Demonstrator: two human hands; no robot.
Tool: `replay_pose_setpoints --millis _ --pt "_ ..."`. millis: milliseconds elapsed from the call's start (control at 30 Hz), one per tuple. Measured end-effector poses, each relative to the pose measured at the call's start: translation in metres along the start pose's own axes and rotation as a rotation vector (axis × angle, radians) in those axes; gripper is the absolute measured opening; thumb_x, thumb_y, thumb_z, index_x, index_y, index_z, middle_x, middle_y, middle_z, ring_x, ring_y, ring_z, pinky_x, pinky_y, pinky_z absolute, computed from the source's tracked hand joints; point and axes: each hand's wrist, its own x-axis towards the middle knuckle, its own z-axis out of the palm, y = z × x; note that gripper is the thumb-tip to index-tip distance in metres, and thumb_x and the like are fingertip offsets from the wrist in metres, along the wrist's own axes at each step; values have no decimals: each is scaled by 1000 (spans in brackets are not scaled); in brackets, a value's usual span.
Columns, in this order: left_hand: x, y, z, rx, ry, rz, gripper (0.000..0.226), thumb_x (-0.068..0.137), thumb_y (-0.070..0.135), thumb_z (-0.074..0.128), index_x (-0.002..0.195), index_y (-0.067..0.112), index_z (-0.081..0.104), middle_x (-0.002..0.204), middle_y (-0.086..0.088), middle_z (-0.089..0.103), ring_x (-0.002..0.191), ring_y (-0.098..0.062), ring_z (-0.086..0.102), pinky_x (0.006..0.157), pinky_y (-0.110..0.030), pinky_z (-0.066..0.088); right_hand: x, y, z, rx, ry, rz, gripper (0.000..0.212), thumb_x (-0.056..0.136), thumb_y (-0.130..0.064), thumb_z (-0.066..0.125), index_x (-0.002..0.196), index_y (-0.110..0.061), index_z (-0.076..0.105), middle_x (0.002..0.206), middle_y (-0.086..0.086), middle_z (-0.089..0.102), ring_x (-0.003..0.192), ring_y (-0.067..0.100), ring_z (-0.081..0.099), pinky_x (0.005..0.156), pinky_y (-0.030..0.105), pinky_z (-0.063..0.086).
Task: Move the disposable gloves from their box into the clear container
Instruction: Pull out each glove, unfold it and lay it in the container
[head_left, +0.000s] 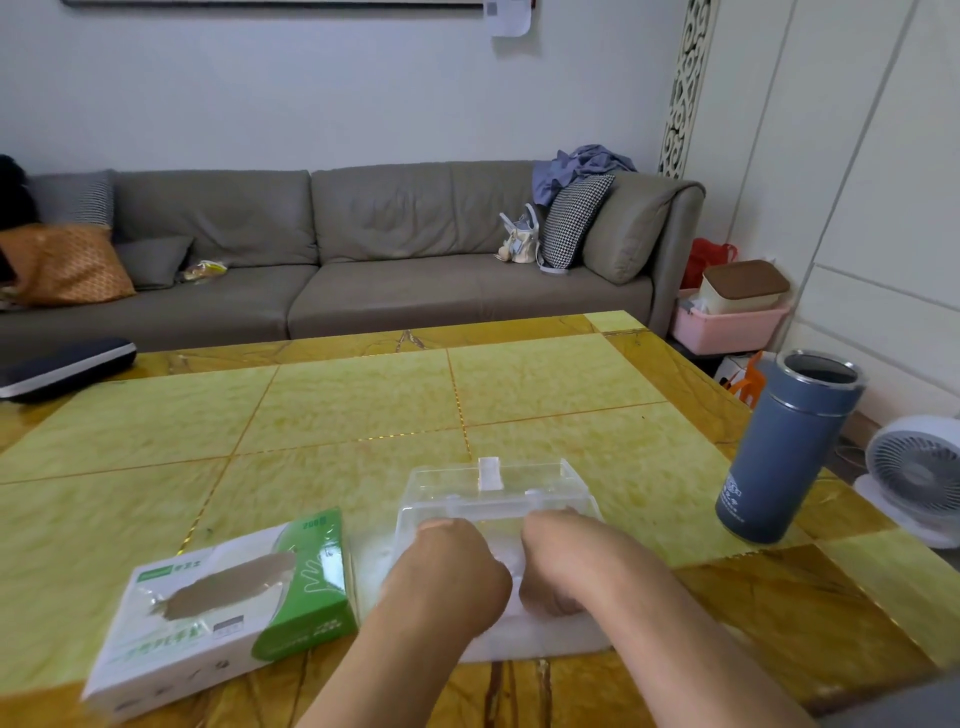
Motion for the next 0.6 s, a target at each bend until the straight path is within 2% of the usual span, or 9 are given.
replay_pose_setpoints --millis 133,233,300,400,533,600 --pt "-4 -4 3 45 16 -6 25 93 16 52 112 3 61 89 -2 56 65 -13 50 50 -22 35 0 0 1 -6 10 -4 6 90 -5 55 93 -9 59 90 11 50 58 20 43 49 28 35" --pt "-5 0 0 32 -6 -5 6 91 13 51 88 12 56 87 -1 53 67 -13 51 50 -22 35 0 1 4 13 22 7 9 89 -4 57 83 -11 56 82 8 49 57 20 43 49 28 34" --pt "-5 2 -4 31 -42 -31 13 90 11 51 78 16 49 83 -1 53 65 -13 51 50 -23 37 -1 0 3 21 31 7 10 88 -4 57 82 -11 56 84 9 50 57 19 45 49 28 35" --pt "1 5 -7 15 -97 -51 11 90 15 51 79 14 51 87 -2 56 66 -14 52 54 -23 39 -3 0 2 35 36 -1 7 89 -4 56 86 -10 56 95 13 51 56 18 46 48 28 35" --pt "-3 6 -10 51 -120 -3 16 94 14 49 78 15 47 80 1 50 66 -10 48 55 -21 37 -6 2 4 54 82 -15 14 88 -6 59 77 -12 54 80 8 48 56 19 46 48 27 34" --pt "-13 4 -16 89 -126 51 20 98 9 45 79 16 44 79 1 47 75 -14 52 58 -21 37 -9 2 5 59 125 -27 20 89 -6 59 73 -14 51 74 5 46 55 18 43 48 27 32"
